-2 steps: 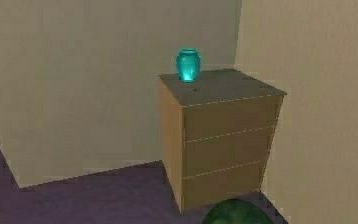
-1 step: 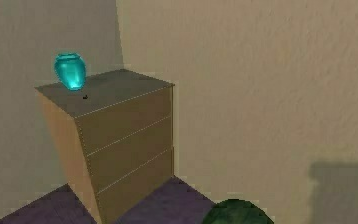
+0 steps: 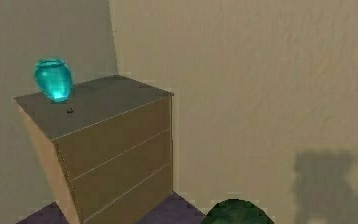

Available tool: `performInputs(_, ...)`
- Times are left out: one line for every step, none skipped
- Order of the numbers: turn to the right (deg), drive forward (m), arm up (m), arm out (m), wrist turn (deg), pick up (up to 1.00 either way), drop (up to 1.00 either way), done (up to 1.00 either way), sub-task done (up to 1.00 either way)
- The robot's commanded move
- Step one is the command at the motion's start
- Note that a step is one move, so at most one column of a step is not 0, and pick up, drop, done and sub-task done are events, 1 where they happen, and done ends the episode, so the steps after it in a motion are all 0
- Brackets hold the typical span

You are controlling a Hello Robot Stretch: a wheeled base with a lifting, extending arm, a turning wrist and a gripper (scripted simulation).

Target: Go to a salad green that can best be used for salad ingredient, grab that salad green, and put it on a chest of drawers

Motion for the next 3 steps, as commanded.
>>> performInputs(6.0, 0.00, 0.00, 0.00, 0.0, 0.00, 0.00, 0.00, 0.00)
performInputs(0.0, 0.55, 0.00, 0.00, 0.0, 0.00, 0.00, 0.00, 0.00)
performInputs(45.0, 0.00, 0.00, 0.00, 0.0, 0.00, 0.00, 0.00, 0.00)
